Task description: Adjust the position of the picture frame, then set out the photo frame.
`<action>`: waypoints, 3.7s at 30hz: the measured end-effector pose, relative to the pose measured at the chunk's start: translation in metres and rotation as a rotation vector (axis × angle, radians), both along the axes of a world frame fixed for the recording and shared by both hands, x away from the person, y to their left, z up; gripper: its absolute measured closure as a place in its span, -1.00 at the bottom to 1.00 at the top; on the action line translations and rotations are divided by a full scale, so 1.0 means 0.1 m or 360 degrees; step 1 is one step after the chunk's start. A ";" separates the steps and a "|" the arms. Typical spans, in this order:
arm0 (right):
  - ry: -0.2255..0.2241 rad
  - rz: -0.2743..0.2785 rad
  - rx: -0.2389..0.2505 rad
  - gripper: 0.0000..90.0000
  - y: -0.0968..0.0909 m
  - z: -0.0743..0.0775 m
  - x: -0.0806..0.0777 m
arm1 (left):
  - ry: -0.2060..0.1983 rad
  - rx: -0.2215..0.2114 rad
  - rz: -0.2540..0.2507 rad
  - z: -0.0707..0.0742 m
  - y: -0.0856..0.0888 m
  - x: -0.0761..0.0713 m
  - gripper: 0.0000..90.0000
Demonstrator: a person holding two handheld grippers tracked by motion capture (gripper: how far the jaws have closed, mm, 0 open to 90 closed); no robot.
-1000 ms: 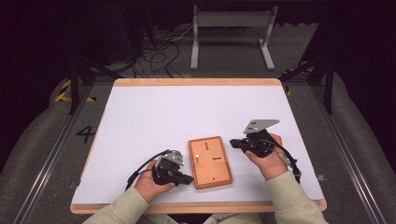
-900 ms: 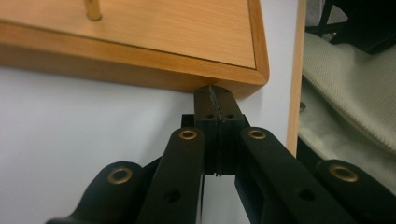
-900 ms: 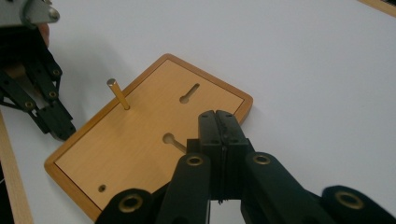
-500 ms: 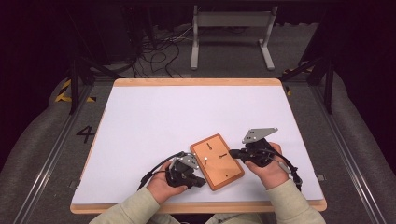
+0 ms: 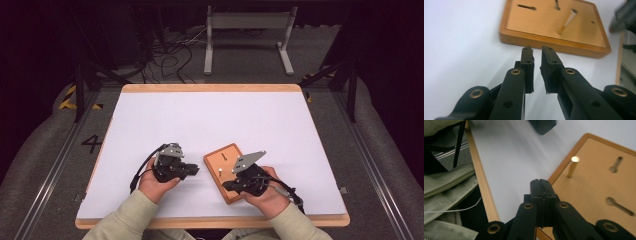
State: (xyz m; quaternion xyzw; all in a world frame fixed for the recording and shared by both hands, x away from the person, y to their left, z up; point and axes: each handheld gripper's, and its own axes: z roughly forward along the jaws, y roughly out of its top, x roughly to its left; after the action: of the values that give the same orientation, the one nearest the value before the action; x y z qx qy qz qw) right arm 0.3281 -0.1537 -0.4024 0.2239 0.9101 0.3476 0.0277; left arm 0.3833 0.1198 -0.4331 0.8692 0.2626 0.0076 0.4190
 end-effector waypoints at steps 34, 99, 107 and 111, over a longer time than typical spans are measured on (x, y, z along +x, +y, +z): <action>-0.0085 -0.0242 -0.0538 1.00 -0.26 -0.26 0.02 | -0.0003 -0.0061 0.0165 -0.01 0.10 0.23 0.55; -0.0372 -0.0689 -0.0023 0.59 -1.08 0.09 0.71 | -0.0212 -0.0027 0.0263 0.20 0.29 0.06 0.06; -0.0429 -0.0719 0.0079 0.32 -1.20 0.11 0.63 | -0.0244 -0.0034 0.0196 0.25 0.19 0.01 -0.07; -0.0471 -0.0713 0.0120 0.23 -1.23 0.13 0.59 | -0.0262 -0.0030 0.0123 0.26 0.06 -0.03 -0.15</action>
State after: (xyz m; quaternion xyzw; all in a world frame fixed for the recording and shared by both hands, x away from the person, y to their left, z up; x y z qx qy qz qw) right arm 0.3873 -0.2771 -0.3894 0.3672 0.8103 0.3954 0.2284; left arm 0.3805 0.1261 -0.4070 0.8508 0.2606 0.0928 0.4468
